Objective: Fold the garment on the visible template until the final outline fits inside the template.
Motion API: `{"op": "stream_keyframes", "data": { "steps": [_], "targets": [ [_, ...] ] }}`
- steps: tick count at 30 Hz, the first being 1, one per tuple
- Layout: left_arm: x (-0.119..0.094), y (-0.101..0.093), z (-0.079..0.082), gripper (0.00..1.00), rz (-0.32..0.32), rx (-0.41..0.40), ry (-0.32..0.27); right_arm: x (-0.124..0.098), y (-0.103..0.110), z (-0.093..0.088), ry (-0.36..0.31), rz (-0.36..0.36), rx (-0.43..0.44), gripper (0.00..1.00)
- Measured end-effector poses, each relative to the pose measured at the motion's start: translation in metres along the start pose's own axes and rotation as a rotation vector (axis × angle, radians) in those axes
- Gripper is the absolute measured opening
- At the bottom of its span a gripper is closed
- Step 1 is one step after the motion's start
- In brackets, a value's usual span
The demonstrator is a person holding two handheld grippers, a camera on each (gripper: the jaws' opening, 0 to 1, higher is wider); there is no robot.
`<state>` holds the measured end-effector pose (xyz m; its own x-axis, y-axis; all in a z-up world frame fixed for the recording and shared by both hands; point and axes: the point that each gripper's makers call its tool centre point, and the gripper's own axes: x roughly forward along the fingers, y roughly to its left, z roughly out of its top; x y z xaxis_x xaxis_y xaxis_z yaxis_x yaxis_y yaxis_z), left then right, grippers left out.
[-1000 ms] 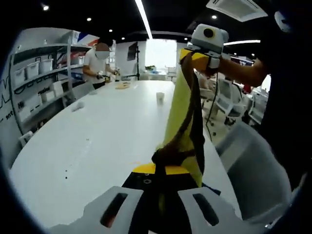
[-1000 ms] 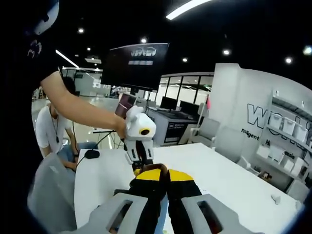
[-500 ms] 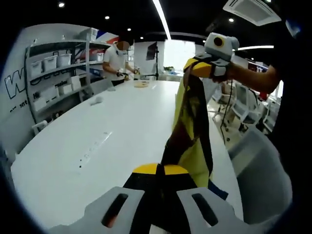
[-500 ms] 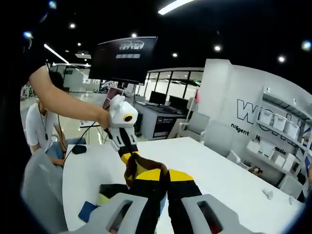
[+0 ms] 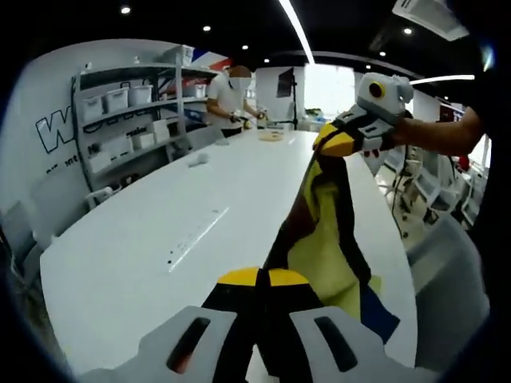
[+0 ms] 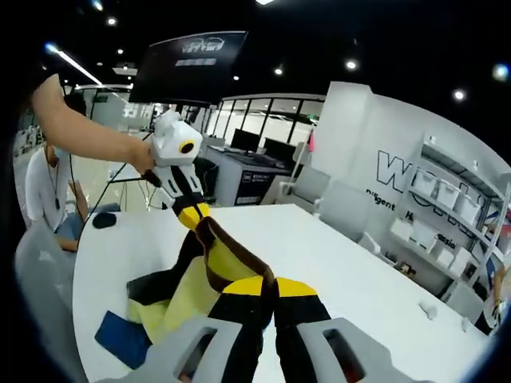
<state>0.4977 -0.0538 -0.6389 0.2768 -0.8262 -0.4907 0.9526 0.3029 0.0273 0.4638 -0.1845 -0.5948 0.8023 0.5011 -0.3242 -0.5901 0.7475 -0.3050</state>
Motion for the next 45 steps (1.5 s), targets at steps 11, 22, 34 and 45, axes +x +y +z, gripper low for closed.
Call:
{"op": "stream_keyframes", "data": {
  "steps": [11,22,34,45],
  "targets": [
    [0.015,0.049,-0.018,0.08,0.171,-0.016,0.069,0.047,0.001,-0.038,0.074,0.003,-0.033,0.00],
    [0.029,0.076,-0.042,0.08,0.243,-0.062,0.120,0.088,-0.009,-0.072,0.132,-0.018,-0.037,0.00],
    [0.056,0.106,-0.084,0.08,0.313,-0.165,0.132,0.123,-0.015,-0.119,0.232,-0.048,-0.053,0.00],
    [0.072,0.114,-0.122,0.08,0.329,-0.249,0.180,0.151,-0.009,-0.154,0.296,-0.047,-0.002,0.00]
  ]
}}
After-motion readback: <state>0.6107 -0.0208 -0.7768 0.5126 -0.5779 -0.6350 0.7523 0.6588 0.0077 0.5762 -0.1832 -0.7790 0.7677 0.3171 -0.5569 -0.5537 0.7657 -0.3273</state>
